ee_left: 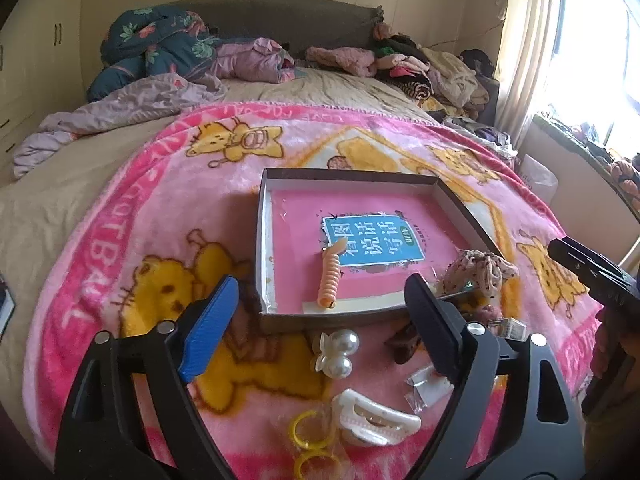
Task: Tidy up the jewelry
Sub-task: 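Lift both tools out of the box back over the remaining jewelry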
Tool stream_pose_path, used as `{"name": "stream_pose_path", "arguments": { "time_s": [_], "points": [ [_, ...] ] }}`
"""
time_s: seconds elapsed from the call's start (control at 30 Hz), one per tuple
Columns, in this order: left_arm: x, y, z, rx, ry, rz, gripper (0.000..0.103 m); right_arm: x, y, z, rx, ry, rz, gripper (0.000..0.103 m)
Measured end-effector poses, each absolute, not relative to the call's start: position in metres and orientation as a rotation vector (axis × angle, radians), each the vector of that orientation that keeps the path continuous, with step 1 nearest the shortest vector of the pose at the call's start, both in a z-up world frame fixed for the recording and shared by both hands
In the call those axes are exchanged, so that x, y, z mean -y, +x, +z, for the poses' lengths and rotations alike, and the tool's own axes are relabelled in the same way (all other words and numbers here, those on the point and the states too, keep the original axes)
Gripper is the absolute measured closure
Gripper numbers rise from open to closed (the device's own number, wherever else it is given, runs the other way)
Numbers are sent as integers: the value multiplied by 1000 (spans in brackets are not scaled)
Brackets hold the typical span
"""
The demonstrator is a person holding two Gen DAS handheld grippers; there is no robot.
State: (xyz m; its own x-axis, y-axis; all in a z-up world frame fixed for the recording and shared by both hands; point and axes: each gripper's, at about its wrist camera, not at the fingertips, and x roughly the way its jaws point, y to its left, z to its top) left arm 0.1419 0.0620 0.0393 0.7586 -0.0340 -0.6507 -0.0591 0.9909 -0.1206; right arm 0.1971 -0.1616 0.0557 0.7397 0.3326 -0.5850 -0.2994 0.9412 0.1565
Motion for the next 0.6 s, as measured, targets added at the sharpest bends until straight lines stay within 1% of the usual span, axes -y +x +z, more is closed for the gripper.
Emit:
{"name": "stream_pose_path", "arguments": {
  "time_s": [0.07, 0.1, 0.17, 0.4, 0.5, 0.6],
  "points": [
    [-62, 138, 41, -709, -139, 8, 25, 161, 190, 59, -645, 46, 353, 30],
    [-63, 136, 42, -708, -141, 5, 25, 160, 189, 60, -645, 44, 355, 27],
    [-63, 131, 42, -708, -140, 3, 24, 160, 182, 62, -640, 39, 362, 24],
    [-62, 112, 40, -703, -140, 2, 23, 155, 164, 64, -645, 9, 384, 22],
    [-65, 104, 39, -706, -142, 14, 18, 153, 156, 62, -652, 1, 393, 22],
    [-68, 98, 38, -707, -143, 24, 18, 151, 150, 58, -663, -7, 403, 22]
  ]
}}
